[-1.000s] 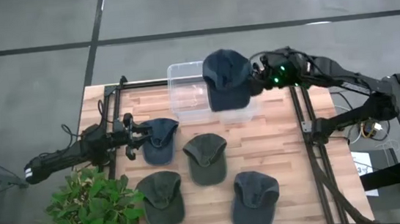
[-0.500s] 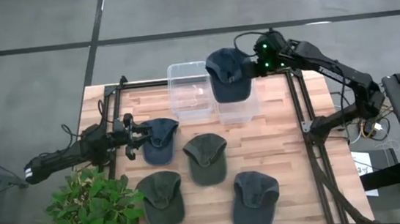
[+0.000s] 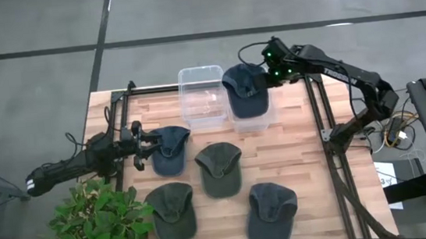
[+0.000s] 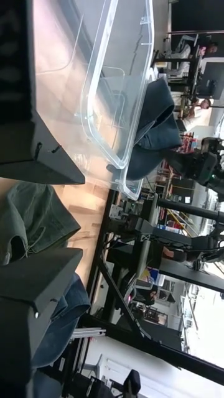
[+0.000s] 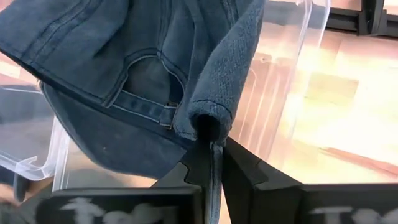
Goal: Pick & Place hat
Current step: Put the top right blue cap into the right transparent bin
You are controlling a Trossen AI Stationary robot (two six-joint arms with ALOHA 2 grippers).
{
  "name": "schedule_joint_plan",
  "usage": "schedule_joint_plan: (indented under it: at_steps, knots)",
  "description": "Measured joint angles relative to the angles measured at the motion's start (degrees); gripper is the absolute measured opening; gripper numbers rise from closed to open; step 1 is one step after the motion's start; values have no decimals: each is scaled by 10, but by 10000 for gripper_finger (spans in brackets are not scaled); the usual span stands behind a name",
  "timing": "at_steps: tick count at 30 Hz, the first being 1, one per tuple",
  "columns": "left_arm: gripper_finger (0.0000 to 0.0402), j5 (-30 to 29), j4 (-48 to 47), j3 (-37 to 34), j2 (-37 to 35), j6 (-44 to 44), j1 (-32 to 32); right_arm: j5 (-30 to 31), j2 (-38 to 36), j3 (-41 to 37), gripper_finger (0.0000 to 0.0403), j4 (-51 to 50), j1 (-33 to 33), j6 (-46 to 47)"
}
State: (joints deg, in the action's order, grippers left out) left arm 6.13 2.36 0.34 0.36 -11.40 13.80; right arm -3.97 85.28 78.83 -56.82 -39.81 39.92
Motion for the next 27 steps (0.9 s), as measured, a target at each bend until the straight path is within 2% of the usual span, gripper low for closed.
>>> schedule_joint_plan:
  at_steps: [8,14,19,27]
  knots:
    - [169,0,0,0,0,24,0,0,1,0,83,0,0,2]
    - [169,0,0,0,0,39,0,-4,1,0,108,0,0,0]
    - [169,0,0,0,0,39,0,-6,-1,0,112,0,0,3]
    - [169,0,0,0,0,40,0,-13,-14,0,94,-7,0,6]
